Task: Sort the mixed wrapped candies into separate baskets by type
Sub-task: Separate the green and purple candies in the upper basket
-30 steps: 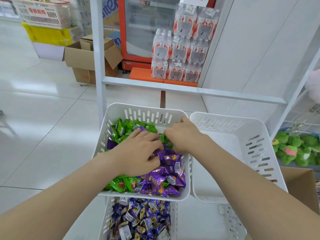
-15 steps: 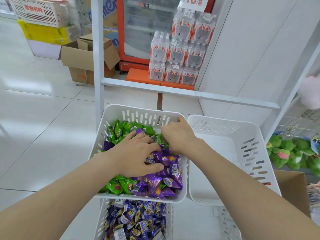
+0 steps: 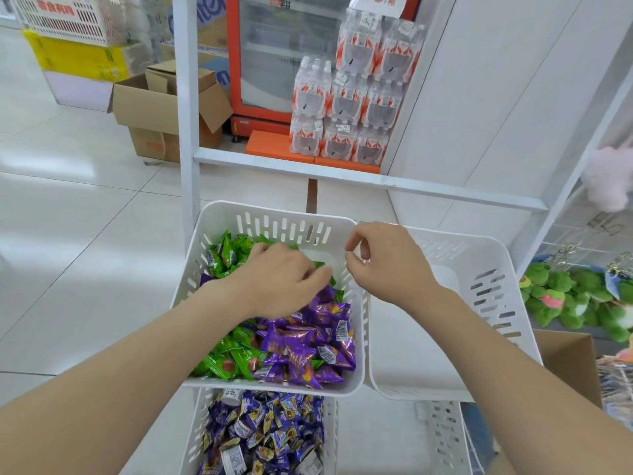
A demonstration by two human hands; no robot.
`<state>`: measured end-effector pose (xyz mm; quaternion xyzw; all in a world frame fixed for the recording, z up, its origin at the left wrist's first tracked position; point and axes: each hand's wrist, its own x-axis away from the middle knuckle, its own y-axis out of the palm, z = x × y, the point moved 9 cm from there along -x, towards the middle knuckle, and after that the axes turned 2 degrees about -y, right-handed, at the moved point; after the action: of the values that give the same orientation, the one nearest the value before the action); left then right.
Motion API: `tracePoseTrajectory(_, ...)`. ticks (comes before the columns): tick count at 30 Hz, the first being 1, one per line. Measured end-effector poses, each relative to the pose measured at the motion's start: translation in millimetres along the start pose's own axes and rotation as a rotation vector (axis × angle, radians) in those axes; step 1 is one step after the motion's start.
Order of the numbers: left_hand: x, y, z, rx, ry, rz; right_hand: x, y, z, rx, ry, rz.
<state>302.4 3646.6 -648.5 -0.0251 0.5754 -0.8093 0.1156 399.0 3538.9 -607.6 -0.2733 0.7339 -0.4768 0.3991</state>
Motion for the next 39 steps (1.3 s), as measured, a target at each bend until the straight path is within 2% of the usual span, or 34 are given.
tracePoseTrajectory(2,-18.9,-5.5,3.6,0.083,-0.02,0.119,7.0,0.6,11.4,-0.072,0.089,0.005)
tracePoseTrajectory(4,-37.8,3.6,5.1,0.117,-0.066,0.111,12.6,-0.8,21.3,-0.127,0.164,0.017)
tracePoseTrajectory(7,-55.3,33.3,5.4,0.073,-0.143,-0.039,18.5,-3.1,33.5,-0.179,0.232,0.028)
tracePoseTrajectory(11,-55.7,63.8,9.9,-0.027,-0.163,-0.321,25.2,-4.5,37.2,-0.218,0.216,0.021)
tracePoseTrajectory(14,-55.5,68.0,10.5,-0.06,-0.188,-0.367,26.9,-4.7,39.5,-0.218,0.206,0.012)
tracePoseTrajectory(20,-58.2,69.5,16.5,-0.123,-0.156,-0.286,28.2,-5.8,45.5,-0.232,0.218,0.004)
tracePoseTrajectory(23,-57.7,62.3,12.4,-0.077,-0.162,-0.237,28.5,-6.6,47.2,-0.224,0.228,-0.002)
tracePoseTrajectory(28,-61.2,19.3,-14.7,0.291,-0.27,0.082,28.7,-7.5,45.6,-0.233,0.225,0.002)
tracePoseTrajectory(30,-56.1,0.5,-24.8,0.327,-0.286,0.265,28.0,-6.9,42.3,-0.242,0.217,-0.004)
tracePoseTrajectory(32,-50.6,-7.8,-24.3,0.305,-0.282,0.361,26.8,-7.6,38.6,-0.247,0.201,0.004)
tracePoseTrajectory(39,-34.5,-19.9,-8.1,0.119,-0.271,0.3,22.5,-14.9,19.7,-0.222,0.101,0.054)
